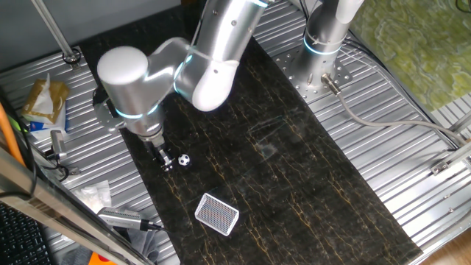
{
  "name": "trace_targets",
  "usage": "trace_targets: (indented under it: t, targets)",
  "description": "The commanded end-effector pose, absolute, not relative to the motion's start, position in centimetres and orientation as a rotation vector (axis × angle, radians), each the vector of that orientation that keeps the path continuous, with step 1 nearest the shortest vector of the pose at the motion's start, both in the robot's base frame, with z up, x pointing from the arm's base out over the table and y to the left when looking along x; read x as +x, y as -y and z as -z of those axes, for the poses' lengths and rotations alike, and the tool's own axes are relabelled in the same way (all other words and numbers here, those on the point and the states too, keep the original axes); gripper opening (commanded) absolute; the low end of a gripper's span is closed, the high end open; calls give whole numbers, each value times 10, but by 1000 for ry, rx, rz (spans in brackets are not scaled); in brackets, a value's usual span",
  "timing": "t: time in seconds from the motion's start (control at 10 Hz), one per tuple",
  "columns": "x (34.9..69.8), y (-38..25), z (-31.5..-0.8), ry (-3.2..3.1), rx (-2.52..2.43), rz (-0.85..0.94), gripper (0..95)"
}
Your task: Push the soccer ball into the goal
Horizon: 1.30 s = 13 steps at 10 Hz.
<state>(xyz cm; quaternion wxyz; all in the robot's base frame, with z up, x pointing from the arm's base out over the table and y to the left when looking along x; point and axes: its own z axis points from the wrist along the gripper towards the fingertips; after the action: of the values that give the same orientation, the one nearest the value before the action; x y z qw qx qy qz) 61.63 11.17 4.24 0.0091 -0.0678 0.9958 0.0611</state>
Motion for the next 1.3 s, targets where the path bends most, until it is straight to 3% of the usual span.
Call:
trace_targets:
  t: [0.1, 1.3]
  targets:
    - [610, -111, -42, -3107, -194, -194, 190]
    - [579, -110, -36, -3087, -74, -295, 190]
